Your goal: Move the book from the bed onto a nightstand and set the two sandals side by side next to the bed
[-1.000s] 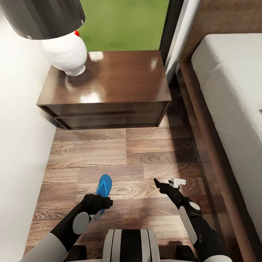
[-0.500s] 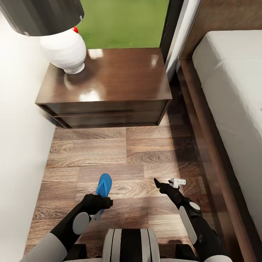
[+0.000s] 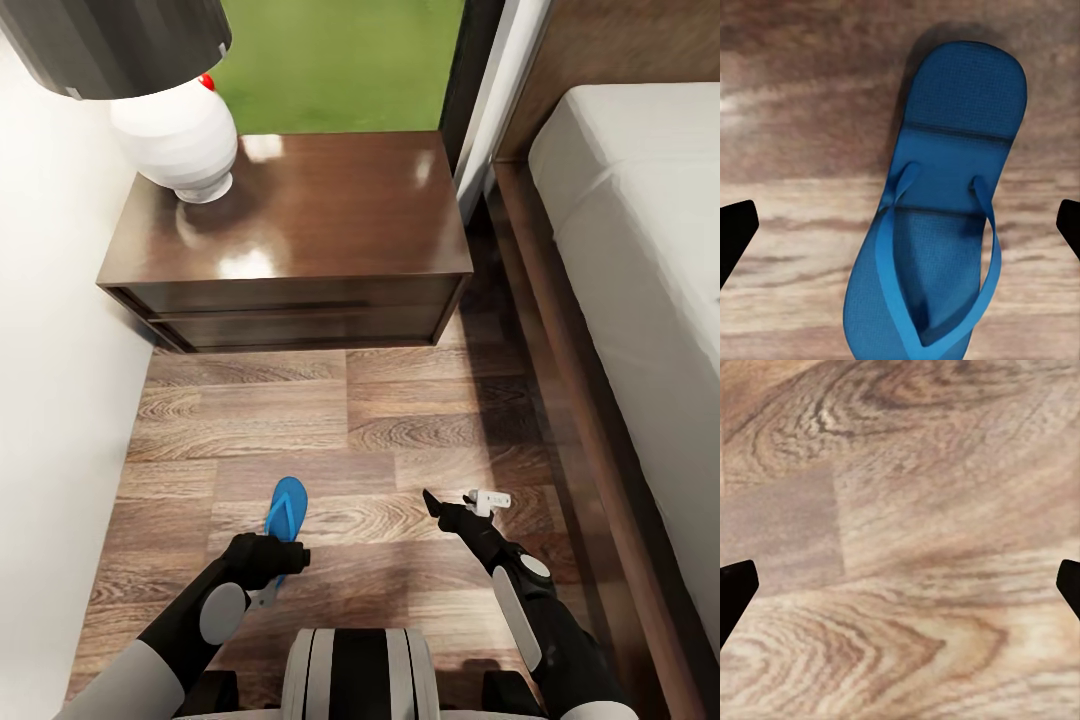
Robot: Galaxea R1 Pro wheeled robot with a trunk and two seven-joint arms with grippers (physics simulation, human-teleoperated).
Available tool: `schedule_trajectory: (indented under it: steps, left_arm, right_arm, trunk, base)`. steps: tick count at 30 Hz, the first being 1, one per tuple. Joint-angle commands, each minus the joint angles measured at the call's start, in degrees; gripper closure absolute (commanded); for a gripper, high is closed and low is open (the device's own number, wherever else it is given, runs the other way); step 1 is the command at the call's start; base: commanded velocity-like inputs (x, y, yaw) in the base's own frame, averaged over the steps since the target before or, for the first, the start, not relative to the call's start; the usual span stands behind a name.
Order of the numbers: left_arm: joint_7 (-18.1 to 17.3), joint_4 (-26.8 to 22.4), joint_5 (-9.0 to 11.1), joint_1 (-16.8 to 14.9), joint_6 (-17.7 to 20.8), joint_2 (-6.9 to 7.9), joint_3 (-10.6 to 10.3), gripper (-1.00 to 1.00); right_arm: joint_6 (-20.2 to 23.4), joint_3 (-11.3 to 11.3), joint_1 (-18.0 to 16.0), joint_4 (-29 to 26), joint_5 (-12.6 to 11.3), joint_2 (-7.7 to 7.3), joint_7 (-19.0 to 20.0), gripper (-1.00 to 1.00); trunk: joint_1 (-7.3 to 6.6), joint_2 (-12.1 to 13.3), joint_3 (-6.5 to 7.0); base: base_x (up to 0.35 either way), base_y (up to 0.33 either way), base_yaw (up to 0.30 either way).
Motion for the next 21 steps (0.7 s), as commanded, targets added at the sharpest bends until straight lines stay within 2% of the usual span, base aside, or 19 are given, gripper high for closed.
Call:
schedule_trajectory:
  steps: [1,21]
  left_arm:
    - [-0.2,0.0,0.0,0.0,-0.1,0.05,-0.2,-1.0]
    - [-0.2,0.0,0.0,0.0,-0.2,0.05,-0.3,-1.0]
  right_arm:
    - [0.5,-0.2,0.0,-0.1,-0.6,0.06,0.3,-1.0]
    - [0.4,-0.2,0.0,0.0,-0.6,0.14,0.4,-1.0]
  trunk:
    - [-0.01,0.0,-0.03]
    - [-0.01,0.0,-0.03]
  base:
    - [0.0,0.0,0.0]
    - [0.0,0.0,0.0]
